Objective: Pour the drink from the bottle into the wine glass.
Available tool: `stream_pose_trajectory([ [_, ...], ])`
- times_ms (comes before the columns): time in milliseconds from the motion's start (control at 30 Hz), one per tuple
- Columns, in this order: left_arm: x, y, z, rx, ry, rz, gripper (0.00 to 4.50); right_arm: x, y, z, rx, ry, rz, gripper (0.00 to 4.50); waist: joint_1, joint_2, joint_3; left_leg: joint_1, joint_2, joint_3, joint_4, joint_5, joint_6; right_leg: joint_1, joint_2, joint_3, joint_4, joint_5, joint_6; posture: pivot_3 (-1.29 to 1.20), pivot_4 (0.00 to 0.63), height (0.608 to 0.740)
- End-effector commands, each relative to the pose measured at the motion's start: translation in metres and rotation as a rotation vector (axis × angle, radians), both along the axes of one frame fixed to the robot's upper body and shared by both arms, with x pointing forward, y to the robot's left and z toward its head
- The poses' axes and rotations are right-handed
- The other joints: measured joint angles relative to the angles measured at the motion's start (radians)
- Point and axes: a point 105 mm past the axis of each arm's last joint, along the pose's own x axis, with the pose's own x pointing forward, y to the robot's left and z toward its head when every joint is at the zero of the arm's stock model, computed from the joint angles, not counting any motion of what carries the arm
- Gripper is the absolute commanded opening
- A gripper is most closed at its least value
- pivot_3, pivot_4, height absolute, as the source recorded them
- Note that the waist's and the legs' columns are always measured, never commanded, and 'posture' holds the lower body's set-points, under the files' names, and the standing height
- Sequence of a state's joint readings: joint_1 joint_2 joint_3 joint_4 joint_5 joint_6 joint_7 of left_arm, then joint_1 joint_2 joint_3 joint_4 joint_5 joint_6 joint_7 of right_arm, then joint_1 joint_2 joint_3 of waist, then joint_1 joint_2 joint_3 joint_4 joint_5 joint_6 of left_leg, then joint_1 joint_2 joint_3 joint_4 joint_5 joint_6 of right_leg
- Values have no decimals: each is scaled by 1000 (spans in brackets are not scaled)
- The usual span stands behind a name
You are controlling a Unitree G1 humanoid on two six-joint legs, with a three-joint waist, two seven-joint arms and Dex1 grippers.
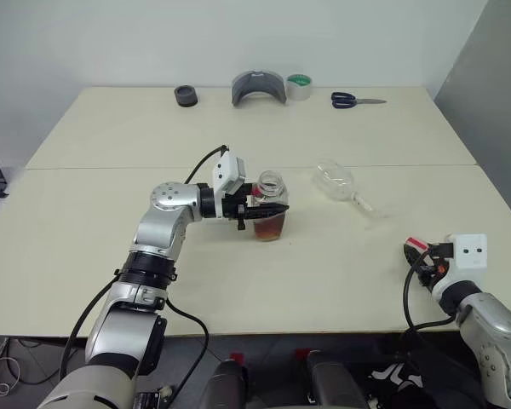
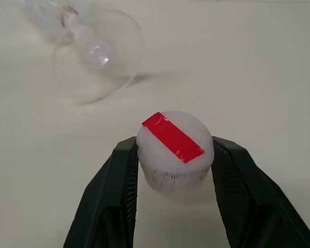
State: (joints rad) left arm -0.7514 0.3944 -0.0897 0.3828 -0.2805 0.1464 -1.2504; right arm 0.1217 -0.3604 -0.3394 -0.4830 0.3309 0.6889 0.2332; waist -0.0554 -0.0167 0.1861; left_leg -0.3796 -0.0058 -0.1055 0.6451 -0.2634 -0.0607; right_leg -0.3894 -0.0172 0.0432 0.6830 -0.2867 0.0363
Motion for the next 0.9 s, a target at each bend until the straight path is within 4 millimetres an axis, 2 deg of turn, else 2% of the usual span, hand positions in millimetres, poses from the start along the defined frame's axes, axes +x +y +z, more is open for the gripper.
stream_pose_trajectory([
  [33, 1, 4, 22, -55, -62, 21, 1726, 7, -4, 16, -6, -64, -4, 3403, 0, 0, 0, 0, 0, 0, 0, 0, 0, 0, 0, 0, 0, 0, 0, 0, 150, 740],
  [133, 4, 9, 22, -61, -58, 52, 1726, 7, -6, 21, -29, -69, 31, 4435, 5, 0, 0, -1, -1, -1, 0, 0, 0, 0, -1, -1, -1, 0, 0, 0, 150, 740],
  [167, 6, 12, 22, -65, -59, 71, 1726, 7, -5, 25, -55, -70, 58, 4500, 6, 0, 0, -2, -1, -1, 0, 0, 0, 0, -1, -1, -1, 0, 0, 0, 150, 740],
  [233, 10, 18, 24, -78, -57, 111, 1726, 5, -2, 30, -110, -73, 112, 4500, 9, 0, 0, -2, -2, -1, 0, 0, 0, 0, -2, -1, -1, 0, 0, 0, 150, 740],
  [333, 21, 38, 28, -106, -57, 222, 1726, 2, 7, 46, -181, -80, 229, 4500, 6, 0, 0, -2, -2, -1, 0, 0, 0, 0, -2, -1, -1, 0, 0, 0, 150, 740],
  [433, 37, 67, 34, -147, -66, 389, 1726, -2, 20, 49, -406, -35, 402, 4500, 3, 0, 0, -1, -1, -1, 0, 0, 0, 0, -1, -1, -1, 0, 0, 0, 150, 740],
  [600, 46, 95, 33, -139, -100, 531, 1726, 5, 9, 43, -777, 35, 479, 4500, 8, -1, 0, -2, -2, -2, 1, 0, 0, 0, -2, -3, -2, 0, 0, 0, 150, 740],
  [700, 48, 107, 30, -129, -108, 586, 1726, 8, 14, 44, -773, 35, 520, 4500, 13, -2, 1, -3, -2, -2, 1, 0, 0, 0, -2, -3, -2, 0, 0, 0, 150, 740],
  [767, 48, 110, 30, -131, -108, 596, 1726, 9, 22, 49, -686, 5, 534, 4500, 15, -2, 1, -3, -2, -2, 1, 0, 0, 0, -3, -3, -2, 0, 0, 0, 150, 740],
  [900, 49, 118, 31, -139, -103, 621, 1726, 6, 67, 85, -321, -162, 649, 4500, 13, -2, 1, -3, -1, -2, 1, 0, 0, 0, -2, -2, -2, 0, 0, 0, 150, 740],
])
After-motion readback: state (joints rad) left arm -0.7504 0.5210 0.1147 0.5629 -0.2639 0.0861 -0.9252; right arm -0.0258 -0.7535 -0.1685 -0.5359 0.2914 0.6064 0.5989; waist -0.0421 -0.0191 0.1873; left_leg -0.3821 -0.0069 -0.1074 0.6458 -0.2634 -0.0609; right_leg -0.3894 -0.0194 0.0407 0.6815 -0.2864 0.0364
